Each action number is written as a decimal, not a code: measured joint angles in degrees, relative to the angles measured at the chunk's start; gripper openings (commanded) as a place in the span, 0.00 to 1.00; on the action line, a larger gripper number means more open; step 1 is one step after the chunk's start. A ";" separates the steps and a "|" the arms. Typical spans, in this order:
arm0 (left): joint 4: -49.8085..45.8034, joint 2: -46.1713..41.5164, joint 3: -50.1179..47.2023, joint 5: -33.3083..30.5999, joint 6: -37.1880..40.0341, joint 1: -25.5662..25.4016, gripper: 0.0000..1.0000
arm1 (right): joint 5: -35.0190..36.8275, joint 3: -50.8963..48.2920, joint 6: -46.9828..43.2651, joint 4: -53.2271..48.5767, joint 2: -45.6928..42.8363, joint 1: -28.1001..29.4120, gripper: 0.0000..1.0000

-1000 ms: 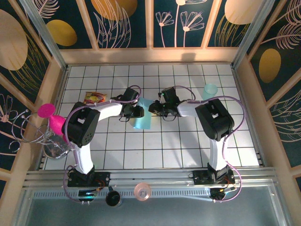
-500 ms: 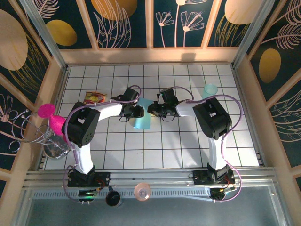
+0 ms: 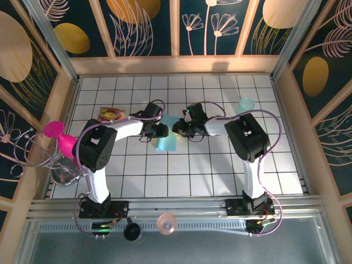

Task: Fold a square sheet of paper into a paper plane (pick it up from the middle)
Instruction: Hold the square sheet of paper at the center of the table, then first fold in half a square sheet of paper at the center of the table.

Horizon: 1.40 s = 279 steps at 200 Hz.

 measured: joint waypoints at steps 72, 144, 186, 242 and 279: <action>-0.20 -0.96 0.00 -0.07 -0.02 -0.20 0.48 | 0.81 3.21 -1.73 -5.88 0.96 0.00 0.16; -1.05 -2.21 0.15 -1.92 -0.09 -0.74 0.49 | 1.20 8.72 -5.51 -14.62 2.93 0.00 0.14; -1.90 -5.05 0.15 -5.35 -1.14 0.20 0.47 | 1.42 12.48 -9.01 -20.22 4.44 0.00 0.12; -0.31 -7.61 0.85 1.27 -3.08 0.61 0.33 | 1.66 15.67 -14.19 -24.46 5.70 0.00 0.12; 1.14 -6.82 1.49 7.93 -4.79 0.61 0.24 | 1.64 16.55 -15.67 -25.53 6.10 0.00 0.12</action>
